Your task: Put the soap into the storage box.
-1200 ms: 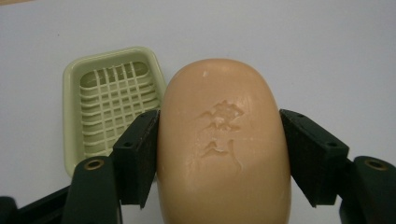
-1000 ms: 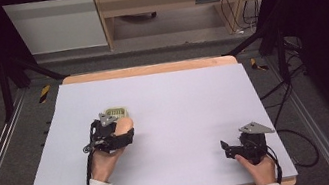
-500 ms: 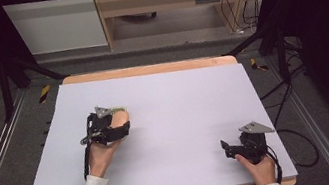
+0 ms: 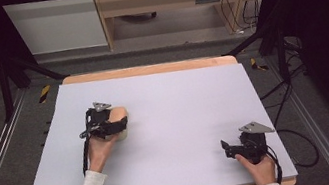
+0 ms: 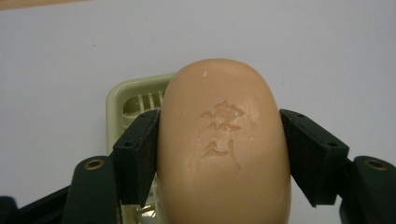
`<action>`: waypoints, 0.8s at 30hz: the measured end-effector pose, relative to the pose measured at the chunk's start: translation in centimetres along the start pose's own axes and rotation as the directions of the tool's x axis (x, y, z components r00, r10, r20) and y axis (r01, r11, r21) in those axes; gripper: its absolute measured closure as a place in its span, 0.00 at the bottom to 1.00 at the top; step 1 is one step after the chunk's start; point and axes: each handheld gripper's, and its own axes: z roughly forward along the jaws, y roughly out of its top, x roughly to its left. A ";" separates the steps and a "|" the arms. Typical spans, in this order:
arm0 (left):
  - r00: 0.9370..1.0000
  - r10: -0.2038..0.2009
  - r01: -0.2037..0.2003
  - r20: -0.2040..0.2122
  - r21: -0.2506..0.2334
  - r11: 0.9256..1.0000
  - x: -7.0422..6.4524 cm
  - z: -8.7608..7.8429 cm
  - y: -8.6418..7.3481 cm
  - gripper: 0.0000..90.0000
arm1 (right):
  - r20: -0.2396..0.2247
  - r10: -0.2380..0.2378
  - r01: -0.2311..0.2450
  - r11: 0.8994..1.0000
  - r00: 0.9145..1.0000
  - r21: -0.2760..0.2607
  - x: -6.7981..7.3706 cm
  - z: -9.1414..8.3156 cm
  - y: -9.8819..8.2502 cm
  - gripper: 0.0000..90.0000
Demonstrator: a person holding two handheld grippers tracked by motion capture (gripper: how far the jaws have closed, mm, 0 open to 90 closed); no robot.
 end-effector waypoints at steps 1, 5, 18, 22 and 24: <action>1.000 -0.001 0.001 -0.002 0.000 1.000 0.1 0.1 0.0 0.35 | -0.001 -0.001 0.001 1.000 1.000 0.000 0.0 0.0 0.0 0.09; 1.000 -0.008 0.008 -0.015 0.000 1.000 0.4 0.3 -0.1 0.35 | -0.001 -0.002 0.002 1.000 1.000 -0.001 0.0 0.0 0.0 0.09; 0.999 -0.029 0.030 -0.037 0.011 0.999 1.6 1.1 -0.5 0.35 | -0.001 -0.001 0.001 1.000 1.000 0.001 0.0 0.0 0.0 0.09; 0.999 -0.032 0.033 -0.039 0.016 0.999 1.7 1.4 -0.6 0.35 | -0.001 -0.003 0.003 1.000 1.000 0.001 0.0 0.0 0.0 0.09; 0.999 -0.031 0.032 -0.040 0.017 0.999 1.8 1.5 -0.6 0.35 | -0.001 -0.003 0.003 1.000 1.000 0.001 0.0 0.0 0.0 0.09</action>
